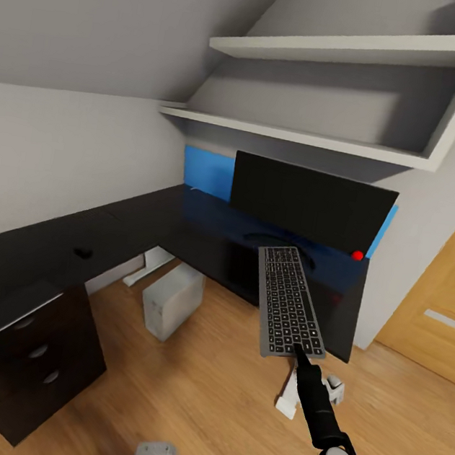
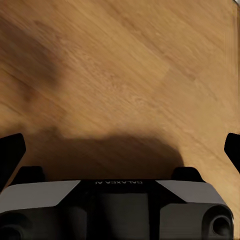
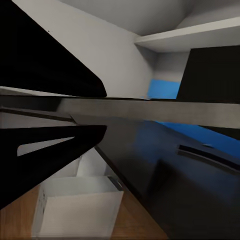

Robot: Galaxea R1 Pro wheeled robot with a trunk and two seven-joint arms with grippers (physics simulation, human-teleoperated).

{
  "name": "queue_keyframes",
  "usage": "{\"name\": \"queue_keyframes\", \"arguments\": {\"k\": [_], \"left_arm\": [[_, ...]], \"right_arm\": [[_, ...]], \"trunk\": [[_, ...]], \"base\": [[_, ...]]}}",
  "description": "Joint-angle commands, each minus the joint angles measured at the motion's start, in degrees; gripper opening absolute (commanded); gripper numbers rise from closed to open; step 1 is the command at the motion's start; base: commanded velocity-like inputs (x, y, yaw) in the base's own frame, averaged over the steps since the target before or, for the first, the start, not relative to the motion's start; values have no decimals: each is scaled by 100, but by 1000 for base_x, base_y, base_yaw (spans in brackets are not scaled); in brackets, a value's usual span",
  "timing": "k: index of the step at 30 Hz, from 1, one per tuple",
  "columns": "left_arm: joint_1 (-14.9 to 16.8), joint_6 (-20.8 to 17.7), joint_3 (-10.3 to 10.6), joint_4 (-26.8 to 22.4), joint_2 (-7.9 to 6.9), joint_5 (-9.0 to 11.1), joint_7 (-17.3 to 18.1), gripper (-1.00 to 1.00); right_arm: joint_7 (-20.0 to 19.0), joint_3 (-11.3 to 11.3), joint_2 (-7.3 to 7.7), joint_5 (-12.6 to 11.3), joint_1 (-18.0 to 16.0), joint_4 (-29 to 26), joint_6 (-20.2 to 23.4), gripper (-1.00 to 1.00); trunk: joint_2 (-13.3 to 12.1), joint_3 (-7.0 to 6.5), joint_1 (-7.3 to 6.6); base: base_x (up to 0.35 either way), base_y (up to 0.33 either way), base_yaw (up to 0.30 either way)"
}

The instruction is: In the bedroom, organize the workspace by keeping the computer under the desk, ensuring the monitor is on the desk, placing the keyboard on the desk next to the monitor, placing the mouse on the desk next to the keyboard, moving the folder from the swivel chair onto the desk next to the mouse, stacking the notebook on top of the folder with the pen on top of the notebook, and positioning the swivel chair next to the desk.

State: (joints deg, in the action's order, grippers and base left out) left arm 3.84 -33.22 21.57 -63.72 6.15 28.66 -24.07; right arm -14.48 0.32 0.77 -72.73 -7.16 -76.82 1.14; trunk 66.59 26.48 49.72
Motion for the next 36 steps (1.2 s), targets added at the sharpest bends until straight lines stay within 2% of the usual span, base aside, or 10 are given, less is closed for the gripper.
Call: {"name": "queue_keyframes", "arguments": {"k": [1,14,19,29,33,36], "left_arm": [[3,-9,10,4,-1,61,-55,100],[3,-9,14,26,0,61,-54,100],[3,-9,14,26,-6,61,-54,100],[3,-9,14,27,-8,61,-55,100],[3,-9,14,33,-8,61,-54,100],[3,-9,14,34,-8,62,-54,100]], "right_arm": [[-29,3,2,-66,-4,1,11,-100],[-30,-6,5,-68,-4,9,18,-100],[-37,-15,10,-78,-4,2,38,-100],[-47,-20,7,-285,-4,-4,29,-100],[116,-11,-4,-359,-4,52,-220,-100],[167,-1,-6,-369,-4,116,-593,-100]], "trunk": [[4,6,0],[4,9,0],[4,12,0],[4,12,0],[4,12,0],[4,12,0]], "base": [[-6,0,-259],[-1,0,-247],[0,0,-56],[0,0,-2],[0,0,0],[0,0,0]]}}
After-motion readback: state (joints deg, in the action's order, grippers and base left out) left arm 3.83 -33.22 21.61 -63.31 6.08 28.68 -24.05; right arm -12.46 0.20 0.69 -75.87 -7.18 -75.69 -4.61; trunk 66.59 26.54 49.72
